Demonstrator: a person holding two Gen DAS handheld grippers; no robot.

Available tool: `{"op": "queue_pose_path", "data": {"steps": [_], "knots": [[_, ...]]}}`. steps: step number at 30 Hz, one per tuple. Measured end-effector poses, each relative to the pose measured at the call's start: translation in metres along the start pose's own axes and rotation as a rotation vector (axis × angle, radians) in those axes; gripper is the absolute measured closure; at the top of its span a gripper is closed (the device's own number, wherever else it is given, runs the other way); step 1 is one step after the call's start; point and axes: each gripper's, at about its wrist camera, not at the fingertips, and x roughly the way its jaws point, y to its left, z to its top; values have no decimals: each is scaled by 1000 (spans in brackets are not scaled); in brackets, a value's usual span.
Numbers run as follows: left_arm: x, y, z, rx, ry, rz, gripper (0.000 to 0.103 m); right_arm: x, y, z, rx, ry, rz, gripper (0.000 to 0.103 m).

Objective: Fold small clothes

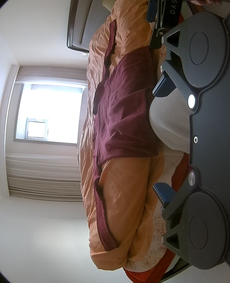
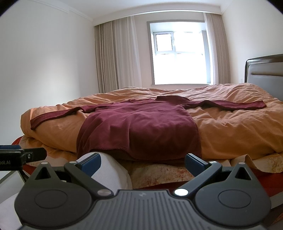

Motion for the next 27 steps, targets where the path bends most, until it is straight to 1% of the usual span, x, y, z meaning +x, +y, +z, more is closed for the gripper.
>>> {"op": "queue_pose_path", "data": {"steps": [22,27], "knots": [[1,5,1,-8,5,-6,1,5,-1,-1,14,19,12,0],[8,7,9,-24,22,22,1,7,-6,5,36,35,28,0]]}}
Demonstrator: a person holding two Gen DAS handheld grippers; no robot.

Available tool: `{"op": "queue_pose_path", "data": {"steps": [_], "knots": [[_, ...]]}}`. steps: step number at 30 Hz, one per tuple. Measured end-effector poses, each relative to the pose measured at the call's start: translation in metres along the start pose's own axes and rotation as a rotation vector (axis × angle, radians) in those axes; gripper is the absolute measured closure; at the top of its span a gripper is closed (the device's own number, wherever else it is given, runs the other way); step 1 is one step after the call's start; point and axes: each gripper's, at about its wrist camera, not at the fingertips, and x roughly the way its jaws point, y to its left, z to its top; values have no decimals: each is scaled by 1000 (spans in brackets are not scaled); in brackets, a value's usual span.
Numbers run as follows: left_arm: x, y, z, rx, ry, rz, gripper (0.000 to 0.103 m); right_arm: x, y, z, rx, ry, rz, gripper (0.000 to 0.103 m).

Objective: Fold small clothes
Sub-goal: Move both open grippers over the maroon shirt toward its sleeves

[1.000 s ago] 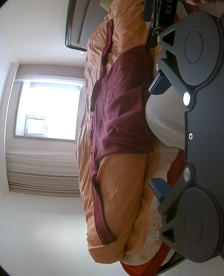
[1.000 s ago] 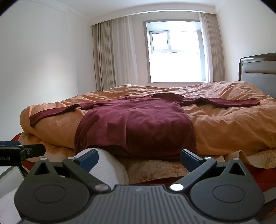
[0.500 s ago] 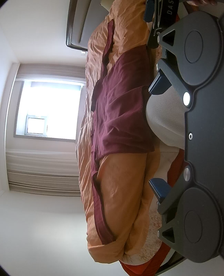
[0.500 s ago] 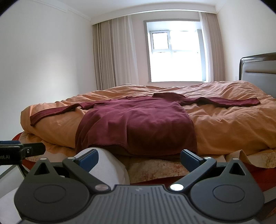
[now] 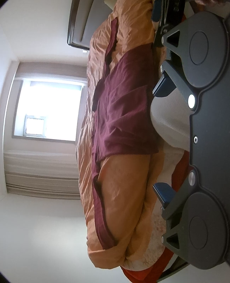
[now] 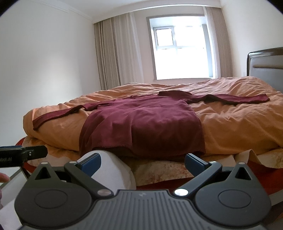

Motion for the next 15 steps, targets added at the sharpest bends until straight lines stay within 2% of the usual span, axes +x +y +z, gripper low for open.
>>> {"op": "queue_pose_path", "data": {"steps": [4,7,15], "knots": [[19,9,20,-31,27,15,1,-2,-9,6,22,-25,-4,0],[36,16,40,-39,17,29,1,-2,-23,3,52,-60,-14,0],[101,23,100,-3,2,66,1,23,-81,-3,181,-26,-54,0]]}}
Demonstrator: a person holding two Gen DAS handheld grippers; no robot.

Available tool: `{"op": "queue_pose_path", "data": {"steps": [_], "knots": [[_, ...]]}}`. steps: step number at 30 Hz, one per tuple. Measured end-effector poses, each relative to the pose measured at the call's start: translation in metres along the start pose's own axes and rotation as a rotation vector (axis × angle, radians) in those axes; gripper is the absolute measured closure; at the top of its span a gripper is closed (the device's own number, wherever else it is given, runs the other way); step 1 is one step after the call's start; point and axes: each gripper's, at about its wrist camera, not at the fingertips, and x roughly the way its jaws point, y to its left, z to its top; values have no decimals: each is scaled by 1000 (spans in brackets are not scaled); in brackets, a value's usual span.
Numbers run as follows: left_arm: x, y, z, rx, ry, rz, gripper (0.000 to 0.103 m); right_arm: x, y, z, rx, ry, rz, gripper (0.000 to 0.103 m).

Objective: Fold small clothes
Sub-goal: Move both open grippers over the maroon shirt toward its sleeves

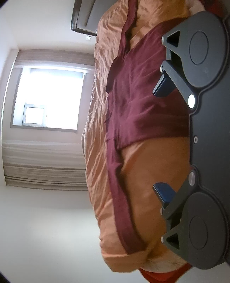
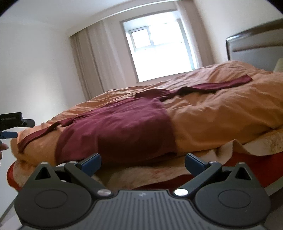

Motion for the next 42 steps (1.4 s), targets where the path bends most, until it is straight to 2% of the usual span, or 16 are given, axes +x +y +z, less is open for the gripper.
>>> {"op": "queue_pose_path", "data": {"steps": [5,11,18,23,26,32,35,37,40,42], "knots": [[45,-12,25,17,-9,-1,1,23,-34,26,40,5,3,0],[99,-39,41,88,18,-10,1,57,-75,60,85,5,-57,0],[168,-66,44,123,43,-43,1,106,-118,114,40,-6,-282,0],[207,-78,38,80,79,-76,1,138,-166,154,105,-16,-331,0],[223,-80,31,69,101,-82,1,157,-194,169,165,-27,-392,0],[239,-83,30,111,124,-107,1,195,-243,188,184,-54,-471,0],[243,-82,34,129,131,-121,1,214,-267,197,244,-47,-552,1],[243,-81,36,146,128,-127,1,226,-283,202,285,-53,-600,4],[242,-80,38,167,124,-135,1,241,-297,211,300,-63,-683,14],[242,-80,40,173,125,-145,1,249,-301,217,309,-62,-737,30]]}}
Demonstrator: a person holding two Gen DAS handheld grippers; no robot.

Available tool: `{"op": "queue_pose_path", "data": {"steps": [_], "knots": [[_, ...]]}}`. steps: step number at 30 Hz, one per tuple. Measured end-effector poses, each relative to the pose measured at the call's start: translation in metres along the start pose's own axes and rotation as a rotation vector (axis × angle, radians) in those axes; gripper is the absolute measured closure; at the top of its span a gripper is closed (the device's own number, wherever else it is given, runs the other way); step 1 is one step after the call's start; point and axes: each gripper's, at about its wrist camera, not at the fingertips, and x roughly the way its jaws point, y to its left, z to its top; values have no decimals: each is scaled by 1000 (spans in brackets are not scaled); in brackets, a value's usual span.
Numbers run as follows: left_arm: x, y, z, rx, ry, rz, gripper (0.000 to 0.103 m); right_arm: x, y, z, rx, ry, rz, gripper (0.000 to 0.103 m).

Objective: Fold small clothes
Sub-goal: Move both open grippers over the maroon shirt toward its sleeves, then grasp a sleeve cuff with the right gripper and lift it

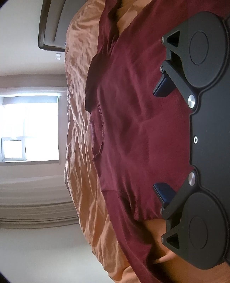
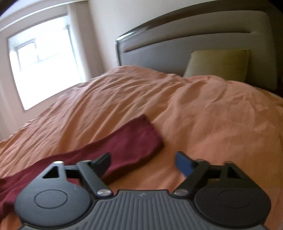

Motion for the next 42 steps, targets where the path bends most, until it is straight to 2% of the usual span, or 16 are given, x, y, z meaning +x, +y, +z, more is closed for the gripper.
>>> {"op": "queue_pose_path", "data": {"steps": [1,3,4,6,7,11,15,20,26,31,35,42], "knots": [[0,0,0,0,-1,-6,1,3,2,2,2,-1,-21,34],[-1,2,2,-3,-1,-19,1,9,9,4,-17,1,-46,51],[-2,2,2,-4,-3,-23,1,11,12,5,-37,4,-64,56],[-4,3,5,-8,-6,-34,1,13,18,6,-62,1,-100,89],[-5,4,6,-12,-11,-37,1,13,19,7,-67,-7,-112,94],[-12,10,12,-24,-31,-38,1,1,33,13,-89,-55,-77,96],[-21,19,19,-22,-45,-16,1,-26,63,27,-156,-122,11,96],[-38,39,20,-58,-74,20,1,-73,132,39,-253,-207,195,96],[-62,69,14,-79,-92,57,1,-138,235,30,-394,-239,457,96],[-76,99,10,-105,-107,118,1,-180,313,-9,-526,-220,622,96],[-83,126,7,-161,-120,145,1,-200,364,-57,-630,-183,722,96],[-86,156,-4,-208,-107,188,1,-222,435,-162,-811,-62,816,96]]}}
